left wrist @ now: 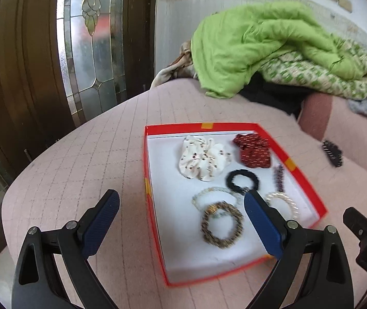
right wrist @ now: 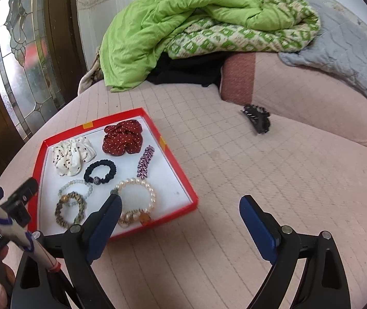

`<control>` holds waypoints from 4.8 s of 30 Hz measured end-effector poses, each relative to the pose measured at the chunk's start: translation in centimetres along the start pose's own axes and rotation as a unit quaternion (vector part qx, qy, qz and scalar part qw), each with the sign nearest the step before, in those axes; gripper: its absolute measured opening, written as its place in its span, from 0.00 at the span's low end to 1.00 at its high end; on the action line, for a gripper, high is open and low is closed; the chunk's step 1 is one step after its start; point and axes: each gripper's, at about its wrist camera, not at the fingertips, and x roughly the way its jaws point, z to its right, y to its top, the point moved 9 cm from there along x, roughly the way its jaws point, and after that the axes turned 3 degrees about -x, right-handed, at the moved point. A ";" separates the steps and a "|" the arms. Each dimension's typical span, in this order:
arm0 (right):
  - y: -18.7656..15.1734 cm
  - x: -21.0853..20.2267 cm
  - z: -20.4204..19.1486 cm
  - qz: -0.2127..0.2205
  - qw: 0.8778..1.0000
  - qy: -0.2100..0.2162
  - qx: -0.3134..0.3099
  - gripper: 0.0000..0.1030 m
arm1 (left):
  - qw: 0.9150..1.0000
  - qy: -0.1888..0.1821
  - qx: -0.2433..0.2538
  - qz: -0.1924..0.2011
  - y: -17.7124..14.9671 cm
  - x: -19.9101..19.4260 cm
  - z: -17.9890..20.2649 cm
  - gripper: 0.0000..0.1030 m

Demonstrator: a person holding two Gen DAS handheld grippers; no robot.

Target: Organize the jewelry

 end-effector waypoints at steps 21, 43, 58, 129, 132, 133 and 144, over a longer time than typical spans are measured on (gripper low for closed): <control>-10.9 -17.1 1.2 0.081 0.995 -0.020 -0.051 0.97 | 0.992 -0.028 0.062 0.102 -8.2 -18.4 -0.8 1.00; -12.5 -16.9 1.3 0.075 0.994 -0.028 -0.069 0.99 | 0.995 0.058 0.058 0.063 -8.7 -16.6 -2.2 1.00; -12.7 -16.6 1.1 0.068 0.994 -0.029 -0.074 0.99 | 0.996 0.051 0.059 0.044 -9.1 -16.2 -2.3 1.00; -13.2 -16.5 1.2 0.066 0.993 -0.037 -0.095 0.99 | 0.994 0.061 0.083 0.021 -9.3 -15.5 -2.4 1.00; -13.2 -16.6 1.3 0.065 0.993 -0.037 -0.096 0.99 | 0.995 0.060 0.083 0.021 -9.3 -15.5 -2.4 1.00; -13.2 -16.6 1.1 0.065 0.993 -0.038 -0.096 0.99 | 0.994 0.060 0.083 0.022 -9.3 -15.5 -2.4 1.00; -13.3 -16.4 1.5 0.063 0.992 -0.037 -0.098 0.99 | 0.994 0.059 0.084 0.021 -9.4 -15.6 -2.3 1.00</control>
